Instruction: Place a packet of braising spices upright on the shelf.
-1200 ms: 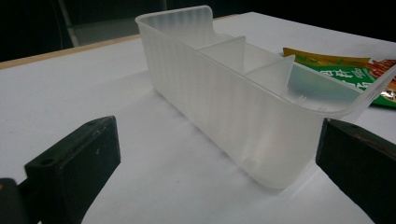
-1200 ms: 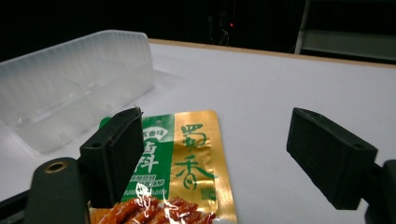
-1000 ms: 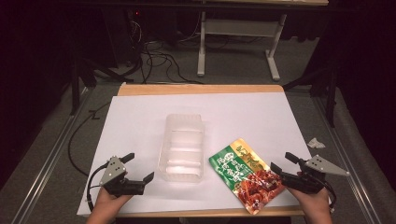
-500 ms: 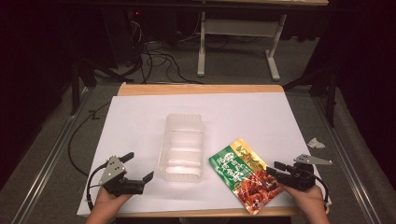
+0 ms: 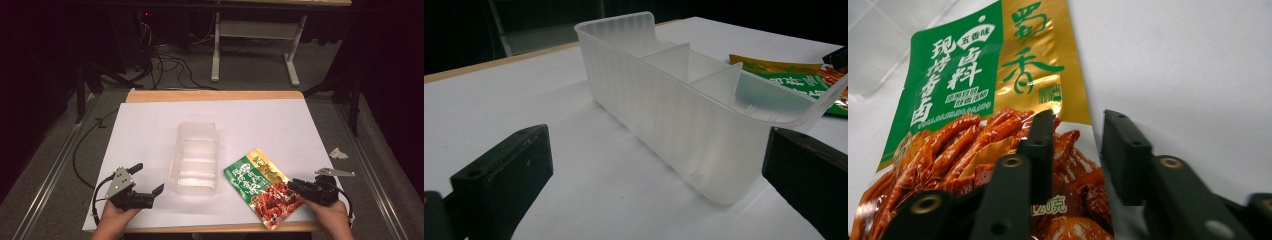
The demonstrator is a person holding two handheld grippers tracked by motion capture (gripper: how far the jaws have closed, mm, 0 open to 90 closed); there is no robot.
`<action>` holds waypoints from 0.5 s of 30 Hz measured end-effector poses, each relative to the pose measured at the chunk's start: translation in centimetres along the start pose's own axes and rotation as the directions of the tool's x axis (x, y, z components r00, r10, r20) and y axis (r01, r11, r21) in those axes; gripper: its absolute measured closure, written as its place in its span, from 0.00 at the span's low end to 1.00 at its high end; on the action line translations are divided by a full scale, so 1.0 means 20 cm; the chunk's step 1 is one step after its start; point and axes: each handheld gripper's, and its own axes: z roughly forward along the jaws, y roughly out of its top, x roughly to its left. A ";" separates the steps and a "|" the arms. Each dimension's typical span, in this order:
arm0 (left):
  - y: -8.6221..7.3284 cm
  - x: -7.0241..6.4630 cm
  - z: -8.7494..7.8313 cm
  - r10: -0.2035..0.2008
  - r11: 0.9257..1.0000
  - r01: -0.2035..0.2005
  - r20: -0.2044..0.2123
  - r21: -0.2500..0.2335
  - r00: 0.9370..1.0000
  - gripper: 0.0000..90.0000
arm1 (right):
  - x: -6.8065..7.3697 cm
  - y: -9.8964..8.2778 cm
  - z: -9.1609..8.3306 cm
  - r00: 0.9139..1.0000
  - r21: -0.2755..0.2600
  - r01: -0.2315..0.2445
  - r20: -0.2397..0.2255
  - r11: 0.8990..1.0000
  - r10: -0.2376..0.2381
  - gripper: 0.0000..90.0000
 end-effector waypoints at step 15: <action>0.00 0.00 -0.01 0.005 1.000 -0.005 -0.001 -0.005 1.000 0.01 | 0.06 -0.01 -0.05 0.998 0.005 0.051 0.044 0.999 -0.051 1.00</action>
